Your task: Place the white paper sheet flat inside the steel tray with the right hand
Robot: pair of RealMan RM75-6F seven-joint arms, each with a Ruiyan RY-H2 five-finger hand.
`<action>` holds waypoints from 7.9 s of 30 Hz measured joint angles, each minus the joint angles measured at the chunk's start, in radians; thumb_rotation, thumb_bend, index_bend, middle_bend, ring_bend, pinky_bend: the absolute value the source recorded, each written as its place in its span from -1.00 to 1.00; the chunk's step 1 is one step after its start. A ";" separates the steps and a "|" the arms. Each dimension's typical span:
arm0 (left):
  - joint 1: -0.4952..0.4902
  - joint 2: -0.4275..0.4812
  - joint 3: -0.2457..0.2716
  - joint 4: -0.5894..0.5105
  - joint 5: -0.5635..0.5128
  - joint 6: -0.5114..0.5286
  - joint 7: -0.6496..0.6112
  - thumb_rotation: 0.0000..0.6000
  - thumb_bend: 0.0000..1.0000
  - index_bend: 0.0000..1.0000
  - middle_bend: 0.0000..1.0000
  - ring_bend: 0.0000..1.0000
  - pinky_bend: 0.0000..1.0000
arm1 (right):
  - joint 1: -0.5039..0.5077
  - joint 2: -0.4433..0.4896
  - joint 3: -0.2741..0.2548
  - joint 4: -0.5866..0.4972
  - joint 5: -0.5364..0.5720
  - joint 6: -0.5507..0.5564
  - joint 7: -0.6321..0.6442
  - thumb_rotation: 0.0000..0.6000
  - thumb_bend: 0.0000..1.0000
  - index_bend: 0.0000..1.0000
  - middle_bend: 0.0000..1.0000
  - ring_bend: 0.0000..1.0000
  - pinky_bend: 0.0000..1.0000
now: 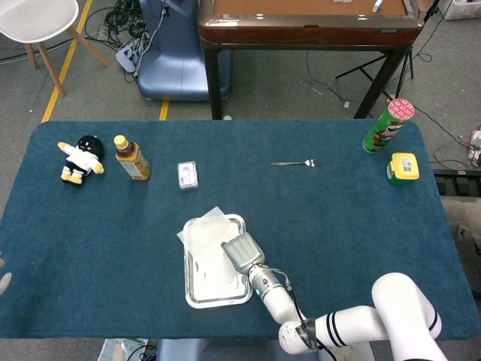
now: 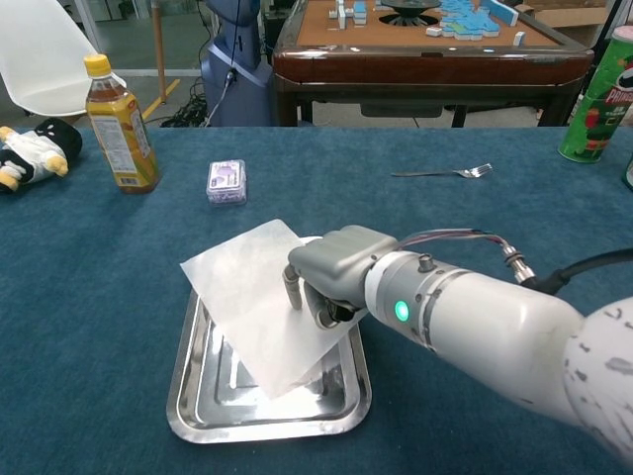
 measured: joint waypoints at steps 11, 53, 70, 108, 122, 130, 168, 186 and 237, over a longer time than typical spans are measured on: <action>0.001 0.001 0.001 -0.006 0.004 0.006 0.011 1.00 -0.44 0.08 -0.16 -0.23 0.09 | 0.005 0.031 -0.006 -0.035 0.020 -0.001 0.021 1.00 1.00 -0.29 1.00 1.00 1.00; 0.009 0.007 0.002 -0.016 0.007 0.019 0.018 1.00 -0.44 0.13 -0.10 -0.23 0.09 | 0.012 0.122 -0.005 -0.030 -0.216 -0.041 0.228 1.00 1.00 -0.24 1.00 1.00 1.00; 0.012 0.011 -0.001 -0.009 0.000 0.019 -0.004 1.00 -0.44 0.13 -0.10 -0.23 0.09 | 0.072 0.012 0.014 0.161 -0.272 -0.040 0.133 1.00 1.00 -0.24 1.00 1.00 1.00; 0.016 0.017 -0.004 -0.002 0.000 0.022 -0.033 1.00 -0.44 0.13 -0.10 -0.23 0.09 | 0.107 -0.124 0.036 0.337 -0.162 -0.090 0.014 1.00 1.00 -0.24 1.00 1.00 1.00; 0.016 0.017 -0.003 -0.003 0.003 0.023 -0.030 1.00 -0.44 0.13 -0.10 -0.23 0.09 | 0.105 -0.136 0.046 0.346 -0.104 -0.064 -0.054 1.00 1.00 -0.24 1.00 1.00 1.00; 0.015 0.017 -0.003 -0.005 0.002 0.022 -0.028 1.00 -0.44 0.13 -0.10 -0.23 0.09 | 0.100 -0.138 0.064 0.314 -0.042 -0.042 -0.087 1.00 1.00 -0.24 1.00 1.00 1.00; 0.014 0.017 -0.002 -0.008 0.005 0.023 -0.022 1.00 -0.44 0.13 -0.10 -0.23 0.09 | 0.098 -0.145 0.173 0.185 0.181 0.131 -0.154 1.00 1.00 -0.28 1.00 1.00 1.00; 0.010 0.013 0.002 -0.009 0.010 0.017 -0.009 1.00 -0.44 0.13 -0.10 -0.23 0.09 | 0.048 -0.055 0.122 0.038 0.051 0.168 -0.098 1.00 1.00 -0.28 1.00 1.00 1.00; 0.016 0.006 0.004 -0.002 -0.009 0.008 0.015 1.00 -0.44 0.15 -0.10 -0.23 0.09 | -0.019 0.266 -0.194 0.055 -0.972 -0.273 0.587 1.00 1.00 -0.28 1.00 1.00 1.00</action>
